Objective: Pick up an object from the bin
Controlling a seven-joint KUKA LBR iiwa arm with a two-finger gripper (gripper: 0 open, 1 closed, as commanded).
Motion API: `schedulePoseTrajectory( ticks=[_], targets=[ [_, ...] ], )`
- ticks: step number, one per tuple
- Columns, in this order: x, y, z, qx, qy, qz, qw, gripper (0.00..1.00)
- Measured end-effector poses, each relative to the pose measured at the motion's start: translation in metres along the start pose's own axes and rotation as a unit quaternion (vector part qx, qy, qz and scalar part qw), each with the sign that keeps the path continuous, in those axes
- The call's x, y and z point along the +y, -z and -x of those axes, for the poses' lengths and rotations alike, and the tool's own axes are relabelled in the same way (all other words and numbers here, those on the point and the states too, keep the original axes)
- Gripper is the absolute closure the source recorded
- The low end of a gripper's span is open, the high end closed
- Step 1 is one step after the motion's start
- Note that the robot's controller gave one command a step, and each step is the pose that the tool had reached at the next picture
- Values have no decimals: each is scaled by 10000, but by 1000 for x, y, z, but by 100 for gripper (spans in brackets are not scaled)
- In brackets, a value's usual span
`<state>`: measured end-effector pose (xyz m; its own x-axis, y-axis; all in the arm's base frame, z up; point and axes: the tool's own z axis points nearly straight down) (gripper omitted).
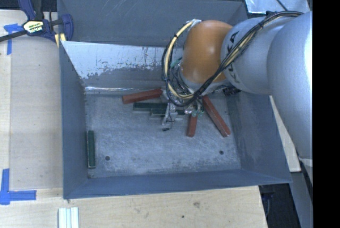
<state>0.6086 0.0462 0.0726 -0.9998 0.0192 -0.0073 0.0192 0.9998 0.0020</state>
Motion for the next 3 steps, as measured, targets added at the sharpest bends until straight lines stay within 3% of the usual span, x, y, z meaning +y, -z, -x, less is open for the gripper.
schedulePoseTrajectory(
  ticks=[1,2,3],
  targets=[
    [-9,118,-1,21,597,-9,9982,100],
    [-9,118,-1,21,598,-9,9982,100],
    [-8,159,-1,29,560,-8,9984,100]
  ],
)
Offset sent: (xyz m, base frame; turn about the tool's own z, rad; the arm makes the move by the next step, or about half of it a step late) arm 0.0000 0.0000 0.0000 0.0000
